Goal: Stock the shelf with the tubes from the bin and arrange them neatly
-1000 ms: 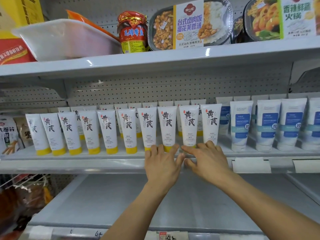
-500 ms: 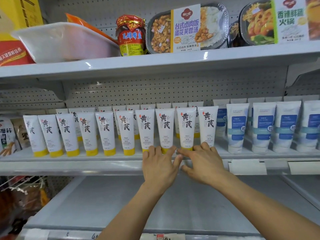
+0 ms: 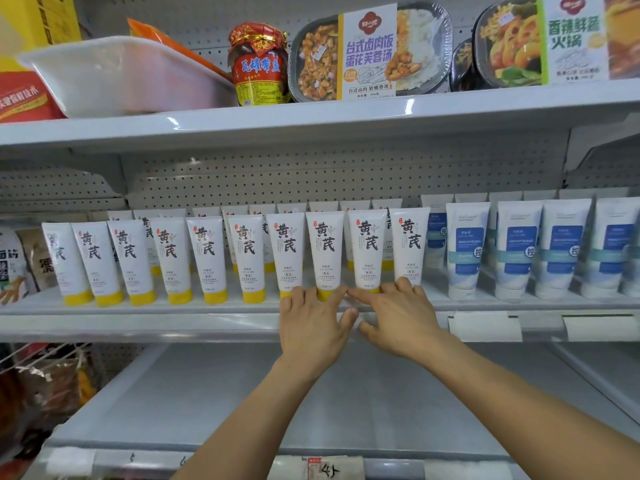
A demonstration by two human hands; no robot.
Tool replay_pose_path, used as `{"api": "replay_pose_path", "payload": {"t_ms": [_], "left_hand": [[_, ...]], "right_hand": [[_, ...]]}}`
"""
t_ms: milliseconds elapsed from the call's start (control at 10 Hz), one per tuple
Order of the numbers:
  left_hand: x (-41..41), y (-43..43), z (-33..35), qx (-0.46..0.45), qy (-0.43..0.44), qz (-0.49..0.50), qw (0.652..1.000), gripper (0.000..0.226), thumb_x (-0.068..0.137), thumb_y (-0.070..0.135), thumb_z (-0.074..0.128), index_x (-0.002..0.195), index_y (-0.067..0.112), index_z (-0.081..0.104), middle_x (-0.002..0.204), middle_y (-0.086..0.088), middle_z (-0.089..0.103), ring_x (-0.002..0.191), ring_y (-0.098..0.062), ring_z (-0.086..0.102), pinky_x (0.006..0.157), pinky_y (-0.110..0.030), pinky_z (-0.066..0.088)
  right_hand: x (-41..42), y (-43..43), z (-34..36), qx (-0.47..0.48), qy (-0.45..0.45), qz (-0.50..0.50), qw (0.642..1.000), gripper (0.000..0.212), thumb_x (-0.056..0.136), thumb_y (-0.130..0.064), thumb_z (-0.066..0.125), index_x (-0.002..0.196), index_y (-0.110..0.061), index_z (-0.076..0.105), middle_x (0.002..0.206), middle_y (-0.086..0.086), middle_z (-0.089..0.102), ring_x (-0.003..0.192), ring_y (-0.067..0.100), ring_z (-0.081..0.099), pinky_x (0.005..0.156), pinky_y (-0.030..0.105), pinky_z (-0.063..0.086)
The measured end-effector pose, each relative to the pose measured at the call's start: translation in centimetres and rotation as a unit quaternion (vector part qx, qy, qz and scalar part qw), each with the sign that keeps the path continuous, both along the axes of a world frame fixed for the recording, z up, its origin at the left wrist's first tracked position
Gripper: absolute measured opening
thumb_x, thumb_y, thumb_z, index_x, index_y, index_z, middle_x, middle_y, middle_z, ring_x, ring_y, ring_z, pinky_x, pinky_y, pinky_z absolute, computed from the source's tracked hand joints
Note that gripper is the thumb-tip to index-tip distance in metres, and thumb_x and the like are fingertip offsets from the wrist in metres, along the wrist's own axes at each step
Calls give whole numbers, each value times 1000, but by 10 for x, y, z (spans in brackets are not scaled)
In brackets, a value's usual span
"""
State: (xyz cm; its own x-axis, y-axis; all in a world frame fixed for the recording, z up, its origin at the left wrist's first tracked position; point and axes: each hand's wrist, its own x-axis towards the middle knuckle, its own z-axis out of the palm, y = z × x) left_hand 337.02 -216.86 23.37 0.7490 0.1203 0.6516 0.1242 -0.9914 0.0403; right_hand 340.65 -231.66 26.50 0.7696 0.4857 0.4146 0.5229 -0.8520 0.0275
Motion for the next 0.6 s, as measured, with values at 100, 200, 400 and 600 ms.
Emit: {"api": "replay_pose_path", "payload": {"t_ms": [100,200,400,600], "left_hand": [[-6,-3,6,-10,34,-1,999,81,74,67,-2,141,45,39,120,-2,58,113,-26,44,90,-37,30],[-8,-3,7,-8,52,5,999,85,71,67,-7,143,45,34,124,-1,55,116,-25,42,91,-36,28],[-13,-3,9,-13,76,3,997,87,68,68,-4,142,44,35,129,0,53,120,-26,41,95,-37,30],[-32,6,3,-73,-8,-40,996,64,81,59,23,129,32,56,130,5,57,121,-21,50,93,-38,37]], "right_hand": [[1,3,0,0,1,-2,1000,59,88,-51,43,144,-44,28,134,3,52,124,26,38,97,40,31],[-1,2,1,3,0,1,1000,57,89,-53,42,143,-44,29,134,2,53,124,25,38,97,40,31],[-4,0,2,-8,8,-5,1000,53,91,-53,42,142,-46,31,135,1,51,124,25,37,98,39,31],[-16,-11,-9,88,-85,20,992,38,86,-35,55,123,-33,61,117,-1,61,110,26,54,85,39,39]]}}
